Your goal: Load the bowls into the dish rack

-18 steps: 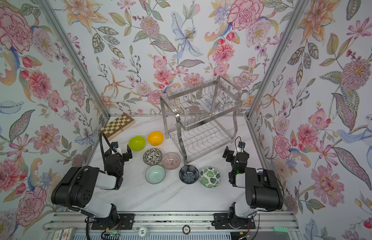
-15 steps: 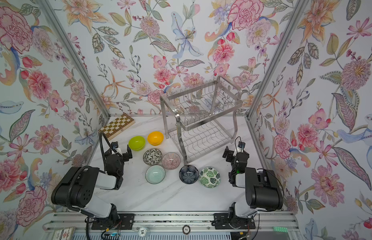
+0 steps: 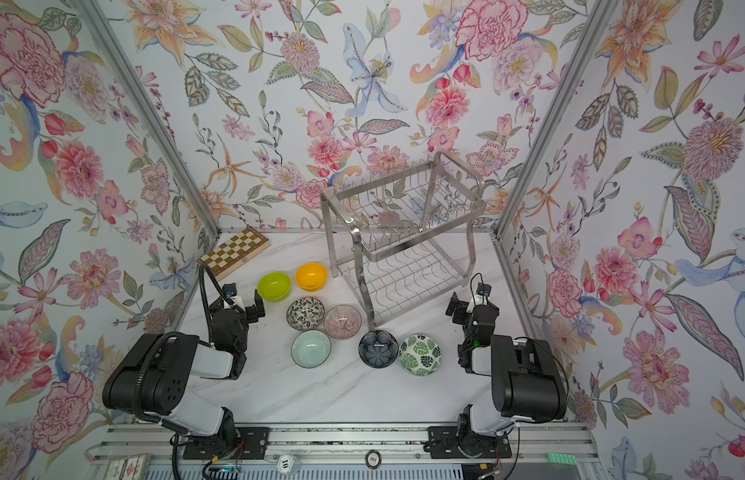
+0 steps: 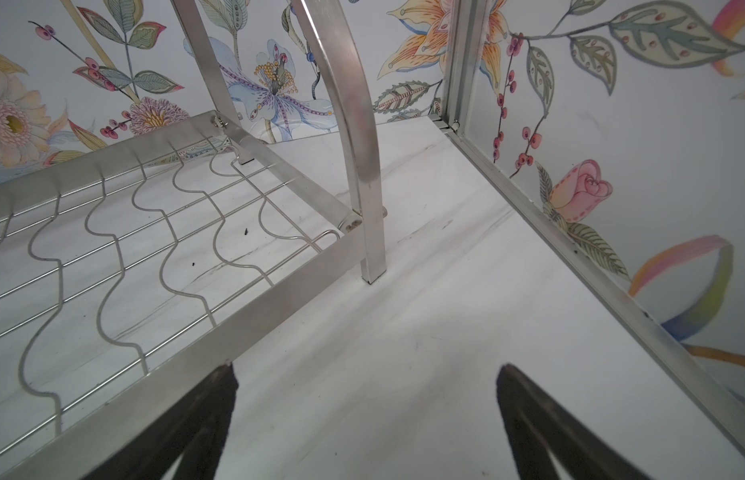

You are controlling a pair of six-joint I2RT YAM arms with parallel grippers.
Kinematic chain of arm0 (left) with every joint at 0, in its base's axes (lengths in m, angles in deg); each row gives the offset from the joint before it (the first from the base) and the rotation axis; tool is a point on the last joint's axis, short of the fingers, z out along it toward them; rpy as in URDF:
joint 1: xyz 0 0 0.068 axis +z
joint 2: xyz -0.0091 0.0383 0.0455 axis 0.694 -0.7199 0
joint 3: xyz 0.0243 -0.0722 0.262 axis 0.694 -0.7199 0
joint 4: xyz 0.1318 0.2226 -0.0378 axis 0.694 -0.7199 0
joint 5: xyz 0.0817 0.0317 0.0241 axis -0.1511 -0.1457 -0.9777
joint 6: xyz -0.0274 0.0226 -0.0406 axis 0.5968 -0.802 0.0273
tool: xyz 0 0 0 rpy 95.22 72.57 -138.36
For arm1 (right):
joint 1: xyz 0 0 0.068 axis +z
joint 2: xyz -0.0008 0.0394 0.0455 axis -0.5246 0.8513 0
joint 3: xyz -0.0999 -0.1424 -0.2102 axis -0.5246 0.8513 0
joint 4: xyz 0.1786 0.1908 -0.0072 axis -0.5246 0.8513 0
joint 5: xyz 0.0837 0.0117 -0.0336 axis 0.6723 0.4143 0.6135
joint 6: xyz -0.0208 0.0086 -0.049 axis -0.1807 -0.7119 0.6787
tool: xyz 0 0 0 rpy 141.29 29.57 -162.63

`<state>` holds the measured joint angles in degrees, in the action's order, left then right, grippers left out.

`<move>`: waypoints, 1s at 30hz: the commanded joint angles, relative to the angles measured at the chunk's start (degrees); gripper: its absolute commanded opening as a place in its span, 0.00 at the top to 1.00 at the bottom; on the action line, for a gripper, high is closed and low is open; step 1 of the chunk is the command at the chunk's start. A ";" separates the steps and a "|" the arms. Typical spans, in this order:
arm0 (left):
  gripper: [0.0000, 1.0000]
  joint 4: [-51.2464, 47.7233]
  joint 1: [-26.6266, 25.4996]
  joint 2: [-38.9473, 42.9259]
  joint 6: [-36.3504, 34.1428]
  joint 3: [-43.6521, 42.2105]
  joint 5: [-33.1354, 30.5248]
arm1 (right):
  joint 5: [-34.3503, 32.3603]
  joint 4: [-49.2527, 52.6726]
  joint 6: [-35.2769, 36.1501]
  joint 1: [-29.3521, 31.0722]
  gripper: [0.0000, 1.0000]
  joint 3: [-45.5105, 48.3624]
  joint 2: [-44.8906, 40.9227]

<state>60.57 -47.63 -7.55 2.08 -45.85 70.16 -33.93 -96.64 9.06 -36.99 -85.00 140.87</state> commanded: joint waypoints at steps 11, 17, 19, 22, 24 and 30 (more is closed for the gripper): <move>0.01 1.45 -0.33 -0.60 -0.69 0.39 -0.11 | -1.40 -0.58 -0.14 0.77 0.01 -1.38 0.33; 0.01 -0.77 1.34 -0.22 1.81 1.17 -0.45 | -6.59 0.04 -0.86 1.52 0.01 -1.42 -0.72; 0.01 -0.17 1.31 -0.26 1.60 0.93 -0.81 | -11.58 4.09 -2.05 1.81 0.01 -2.08 -3.71; 0.01 -1.72 -3.20 6.79 -1.78 0.05 -9.67 | -23.34 12.69 -0.91 5.20 0.01 -4.56 -7.71; 0.01 -7.31 -7.14 14.29 -4.61 0.33 -14.92 | -30.08 14.84 -0.02 7.34 0.01 -5.37 -9.12; 0.01 -27.08 -9.22 31.06 20.17 3.20 -20.19 | -41.84 36.41 -14.13 11.05 0.01 -12.79 -14.65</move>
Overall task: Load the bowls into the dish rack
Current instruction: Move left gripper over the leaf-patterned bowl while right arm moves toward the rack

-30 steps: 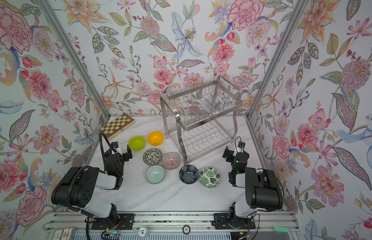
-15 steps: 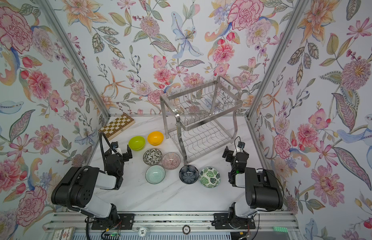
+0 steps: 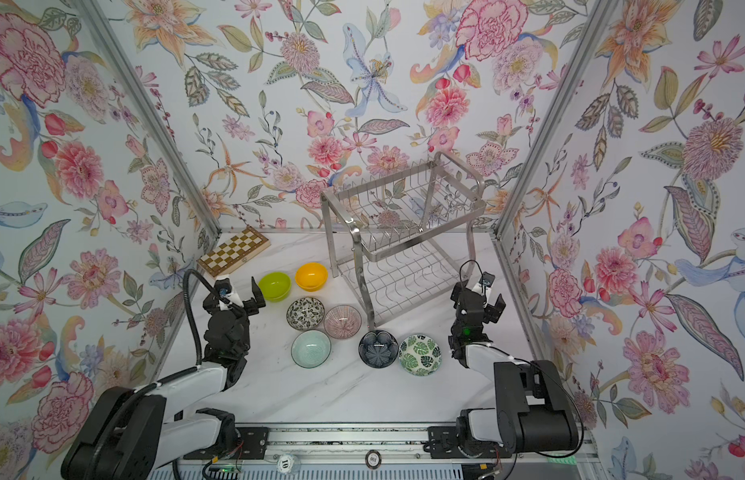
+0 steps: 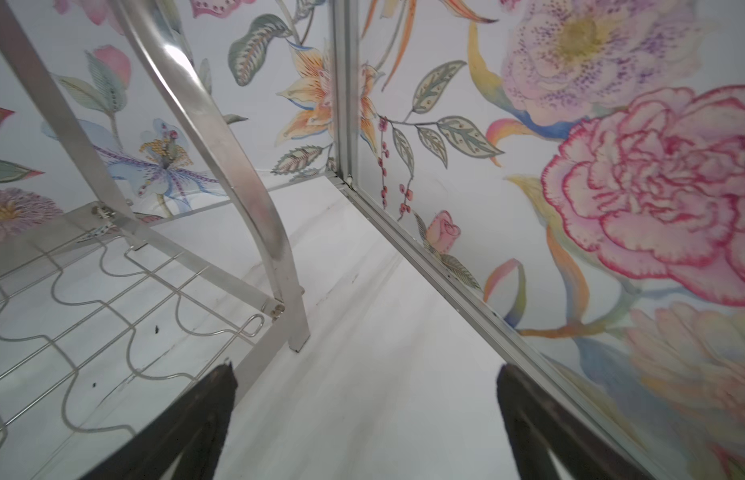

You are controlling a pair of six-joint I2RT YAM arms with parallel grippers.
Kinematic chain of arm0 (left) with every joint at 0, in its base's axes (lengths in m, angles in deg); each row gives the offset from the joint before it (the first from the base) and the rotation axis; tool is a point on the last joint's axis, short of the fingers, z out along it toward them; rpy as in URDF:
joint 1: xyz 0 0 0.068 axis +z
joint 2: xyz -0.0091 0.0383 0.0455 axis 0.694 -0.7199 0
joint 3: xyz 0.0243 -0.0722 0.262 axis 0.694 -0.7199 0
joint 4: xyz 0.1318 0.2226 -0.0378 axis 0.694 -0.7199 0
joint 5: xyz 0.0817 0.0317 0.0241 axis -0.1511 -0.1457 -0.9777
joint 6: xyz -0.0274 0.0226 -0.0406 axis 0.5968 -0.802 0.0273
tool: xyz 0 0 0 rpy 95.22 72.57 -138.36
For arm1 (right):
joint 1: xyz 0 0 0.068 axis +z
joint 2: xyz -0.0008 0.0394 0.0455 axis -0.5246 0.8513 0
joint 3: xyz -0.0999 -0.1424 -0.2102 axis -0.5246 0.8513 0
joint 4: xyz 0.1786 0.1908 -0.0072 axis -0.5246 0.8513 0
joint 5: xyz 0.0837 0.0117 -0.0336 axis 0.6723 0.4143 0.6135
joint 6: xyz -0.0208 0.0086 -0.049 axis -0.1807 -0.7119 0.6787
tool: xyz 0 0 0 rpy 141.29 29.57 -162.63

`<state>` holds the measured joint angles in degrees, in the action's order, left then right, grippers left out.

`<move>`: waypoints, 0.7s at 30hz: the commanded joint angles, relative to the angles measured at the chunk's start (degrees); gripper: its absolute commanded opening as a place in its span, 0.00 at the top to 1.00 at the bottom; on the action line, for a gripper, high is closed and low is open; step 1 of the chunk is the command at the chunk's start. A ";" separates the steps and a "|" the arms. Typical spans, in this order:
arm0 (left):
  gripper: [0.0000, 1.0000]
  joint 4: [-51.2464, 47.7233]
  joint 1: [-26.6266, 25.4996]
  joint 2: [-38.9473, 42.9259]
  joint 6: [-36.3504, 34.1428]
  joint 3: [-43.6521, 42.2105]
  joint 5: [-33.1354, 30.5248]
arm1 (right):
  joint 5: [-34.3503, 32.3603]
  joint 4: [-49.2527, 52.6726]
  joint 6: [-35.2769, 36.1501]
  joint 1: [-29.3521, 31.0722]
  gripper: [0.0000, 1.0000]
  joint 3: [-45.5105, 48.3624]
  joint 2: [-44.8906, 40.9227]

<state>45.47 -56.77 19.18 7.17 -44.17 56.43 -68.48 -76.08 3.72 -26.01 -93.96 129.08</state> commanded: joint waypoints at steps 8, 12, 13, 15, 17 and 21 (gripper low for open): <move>0.01 -27.07 -0.33 9.82 34.15 2.39 8.06 | 20.93 34.34 -18.98 -3.30 0.01 -8.02 -6.84; 0.01 -30.72 -2.60 6.58 37.58 4.04 12.24 | 29.10 37.25 -24.04 -2.48 0.09 -9.61 -3.93; 0.01 -29.78 -3.91 5.60 38.51 4.01 12.79 | 29.57 37.81 -26.11 -2.28 0.10 -10.10 -3.14; 0.01 -27.80 -6.90 3.47 38.61 4.07 13.93 | 30.74 36.17 -29.90 -1.96 0.13 -9.75 -2.12; 0.01 -26.54 -10.79 0.75 38.23 4.95 13.14 | 32.97 33.25 -33.37 -1.94 0.15 -9.53 -0.52; 0.01 -25.62 -16.31 -4.46 38.05 7.51 12.99 | 37.55 29.55 -38.97 -1.77 0.19 -11.19 3.67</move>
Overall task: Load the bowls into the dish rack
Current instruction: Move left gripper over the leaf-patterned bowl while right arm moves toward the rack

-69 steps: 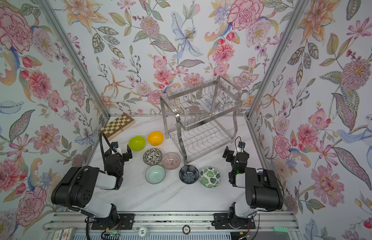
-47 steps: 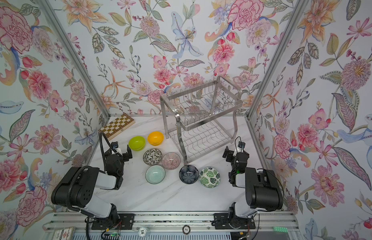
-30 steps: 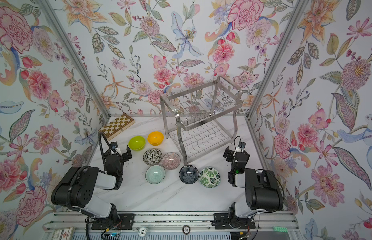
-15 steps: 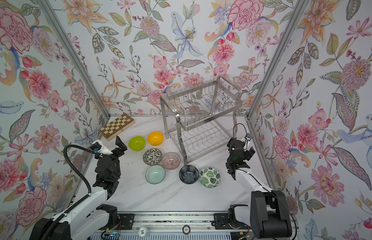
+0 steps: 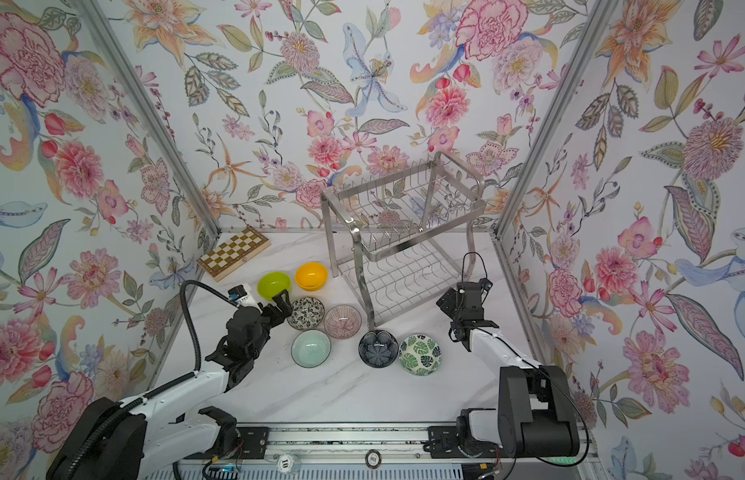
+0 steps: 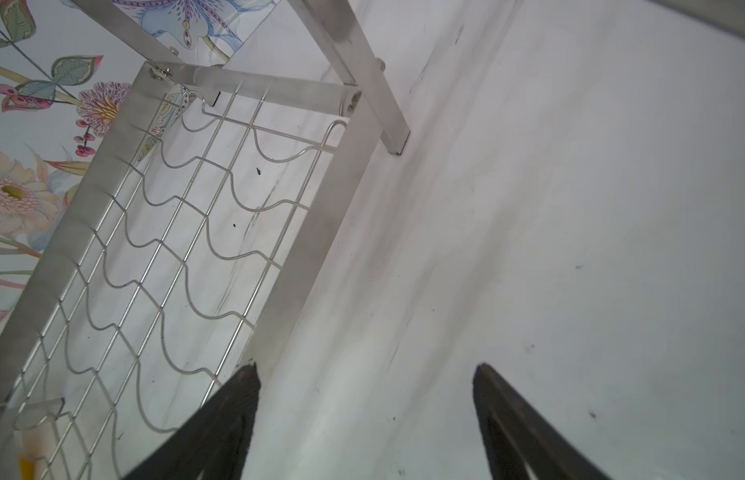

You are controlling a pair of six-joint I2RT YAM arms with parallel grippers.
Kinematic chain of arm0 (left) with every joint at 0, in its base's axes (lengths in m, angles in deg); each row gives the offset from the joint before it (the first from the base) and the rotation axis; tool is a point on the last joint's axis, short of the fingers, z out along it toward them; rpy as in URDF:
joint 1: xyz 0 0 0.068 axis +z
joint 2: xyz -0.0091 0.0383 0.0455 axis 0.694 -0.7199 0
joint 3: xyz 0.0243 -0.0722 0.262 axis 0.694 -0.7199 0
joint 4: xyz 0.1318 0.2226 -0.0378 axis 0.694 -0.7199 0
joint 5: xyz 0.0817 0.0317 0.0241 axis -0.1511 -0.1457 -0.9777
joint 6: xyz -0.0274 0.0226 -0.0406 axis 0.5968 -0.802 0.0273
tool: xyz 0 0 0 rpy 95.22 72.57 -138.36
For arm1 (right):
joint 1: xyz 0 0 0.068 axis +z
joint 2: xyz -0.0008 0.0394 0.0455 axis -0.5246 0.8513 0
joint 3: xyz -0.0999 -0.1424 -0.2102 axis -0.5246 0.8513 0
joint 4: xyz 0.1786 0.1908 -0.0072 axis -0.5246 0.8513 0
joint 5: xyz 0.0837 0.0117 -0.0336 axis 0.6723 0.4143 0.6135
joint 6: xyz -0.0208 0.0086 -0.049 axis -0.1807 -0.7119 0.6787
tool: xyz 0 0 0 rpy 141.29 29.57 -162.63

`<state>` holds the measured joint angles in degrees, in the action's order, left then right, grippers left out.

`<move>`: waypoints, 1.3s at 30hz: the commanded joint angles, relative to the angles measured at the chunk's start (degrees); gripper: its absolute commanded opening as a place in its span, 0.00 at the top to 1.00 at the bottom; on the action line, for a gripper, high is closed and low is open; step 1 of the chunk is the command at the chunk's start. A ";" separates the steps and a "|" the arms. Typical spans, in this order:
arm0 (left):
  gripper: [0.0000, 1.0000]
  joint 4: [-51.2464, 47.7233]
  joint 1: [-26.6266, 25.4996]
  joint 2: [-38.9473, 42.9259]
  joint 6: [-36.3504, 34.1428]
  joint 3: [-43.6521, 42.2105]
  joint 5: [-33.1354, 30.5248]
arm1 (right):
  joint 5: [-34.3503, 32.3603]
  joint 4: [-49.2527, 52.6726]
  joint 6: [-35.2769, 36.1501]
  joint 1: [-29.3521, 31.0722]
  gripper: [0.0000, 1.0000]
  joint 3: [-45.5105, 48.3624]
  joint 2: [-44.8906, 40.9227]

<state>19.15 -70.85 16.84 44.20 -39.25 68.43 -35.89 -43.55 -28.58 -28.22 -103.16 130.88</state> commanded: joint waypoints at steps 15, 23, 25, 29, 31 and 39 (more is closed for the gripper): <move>0.01 -2.30 -7.83 -6.54 3.74 6.82 1.54 | 12.11 -26.51 -25.83 0.53 0.33 -2.22 16.93; 0.01 -4.05 -8.34 -6.15 4.75 7.90 2.13 | 10.02 -33.68 -32.51 1.13 0.47 -1.21 20.48; 0.01 -4.36 -8.35 -5.62 4.82 7.58 1.86 | 8.84 -34.29 -33.48 1.58 0.48 -0.97 20.52; 0.01 -4.05 -8.35 -5.40 5.88 6.49 1.28 | 4.68 -37.41 -38.09 2.49 0.59 1.73 20.64; 0.01 -4.23 -8.39 -5.28 6.15 6.46 1.60 | 3.17 -39.05 -40.09 2.85 0.61 2.72 20.86; 0.01 -4.70 -8.46 -4.73 5.62 6.33 1.02 | -2.39 -41.79 -45.35 4.52 0.76 5.05 20.72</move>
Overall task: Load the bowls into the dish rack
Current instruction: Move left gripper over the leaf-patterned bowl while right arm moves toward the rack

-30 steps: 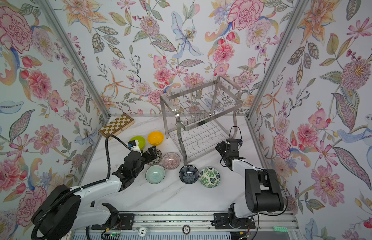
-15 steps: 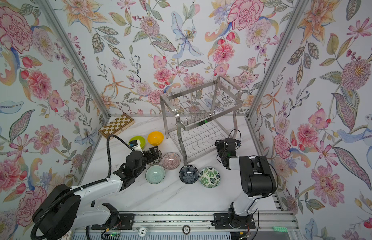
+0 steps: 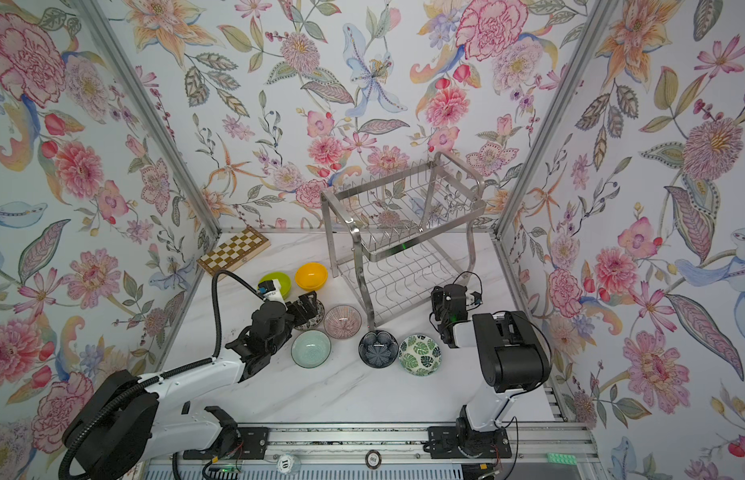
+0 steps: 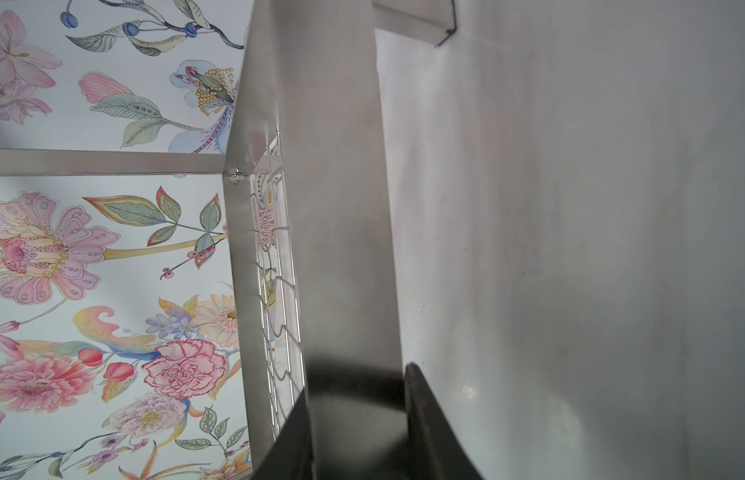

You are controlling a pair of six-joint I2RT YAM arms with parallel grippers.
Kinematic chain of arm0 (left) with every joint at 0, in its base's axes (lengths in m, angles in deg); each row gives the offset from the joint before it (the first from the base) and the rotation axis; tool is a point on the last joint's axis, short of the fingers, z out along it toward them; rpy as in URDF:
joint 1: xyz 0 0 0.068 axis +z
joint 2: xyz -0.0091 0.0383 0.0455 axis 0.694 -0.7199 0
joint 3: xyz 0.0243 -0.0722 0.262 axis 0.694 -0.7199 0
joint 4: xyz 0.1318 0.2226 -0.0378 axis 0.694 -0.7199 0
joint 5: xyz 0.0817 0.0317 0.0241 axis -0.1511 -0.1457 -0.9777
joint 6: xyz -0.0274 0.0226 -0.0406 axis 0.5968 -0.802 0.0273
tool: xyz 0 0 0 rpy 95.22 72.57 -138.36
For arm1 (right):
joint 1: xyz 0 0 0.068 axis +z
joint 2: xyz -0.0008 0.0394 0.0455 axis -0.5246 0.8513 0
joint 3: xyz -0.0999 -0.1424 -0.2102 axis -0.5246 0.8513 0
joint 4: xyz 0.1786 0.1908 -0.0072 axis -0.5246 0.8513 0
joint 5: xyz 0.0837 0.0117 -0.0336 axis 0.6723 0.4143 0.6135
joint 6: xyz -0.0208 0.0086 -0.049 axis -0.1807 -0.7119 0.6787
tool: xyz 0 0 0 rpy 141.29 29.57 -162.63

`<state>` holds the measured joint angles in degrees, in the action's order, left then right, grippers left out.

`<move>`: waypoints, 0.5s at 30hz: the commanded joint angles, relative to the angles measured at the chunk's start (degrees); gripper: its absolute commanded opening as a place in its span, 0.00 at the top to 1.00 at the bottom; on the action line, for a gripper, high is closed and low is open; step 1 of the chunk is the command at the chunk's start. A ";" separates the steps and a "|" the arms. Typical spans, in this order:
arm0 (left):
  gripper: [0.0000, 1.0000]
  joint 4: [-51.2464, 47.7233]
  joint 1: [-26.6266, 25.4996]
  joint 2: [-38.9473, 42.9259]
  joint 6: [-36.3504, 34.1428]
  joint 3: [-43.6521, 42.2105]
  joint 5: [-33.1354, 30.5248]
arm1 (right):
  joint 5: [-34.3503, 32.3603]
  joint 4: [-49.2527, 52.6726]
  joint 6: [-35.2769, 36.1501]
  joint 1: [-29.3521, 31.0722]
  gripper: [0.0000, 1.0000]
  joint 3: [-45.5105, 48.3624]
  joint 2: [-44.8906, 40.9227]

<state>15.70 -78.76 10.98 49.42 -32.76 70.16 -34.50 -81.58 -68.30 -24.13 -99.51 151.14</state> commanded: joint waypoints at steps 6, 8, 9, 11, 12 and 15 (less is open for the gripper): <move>0.01 -1.16 -0.53 0.37 0.40 -0.25 -0.14 | -8.45 -4.42 -8.81 1.40 0.82 4.30 -1.31; 0.01 -1.14 -0.50 0.54 0.40 -0.42 -0.01 | -10.16 -3.54 -10.30 1.74 0.84 5.29 -2.55; 0.01 -1.08 -0.52 0.64 0.41 -0.52 -0.01 | -11.10 -3.44 -11.24 1.94 0.85 6.08 -3.31; 0.01 -0.95 -0.52 0.73 0.40 -0.61 -0.01 | -12.74 -2.91 -14.26 2.14 0.85 7.51 -4.67; 0.01 -0.84 -0.53 0.67 0.40 -0.61 0.06 | -13.54 -2.65 -16.07 2.25 0.86 8.21 -5.31; 0.01 -0.48 -0.53 0.25 0.55 -0.61 0.34 | -15.87 -0.30 -19.90 2.99 0.87 8.91 -7.21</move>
<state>15.33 -78.80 10.98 49.42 -32.80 70.20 -44.64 -84.12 -75.22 -20.94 -91.69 145.65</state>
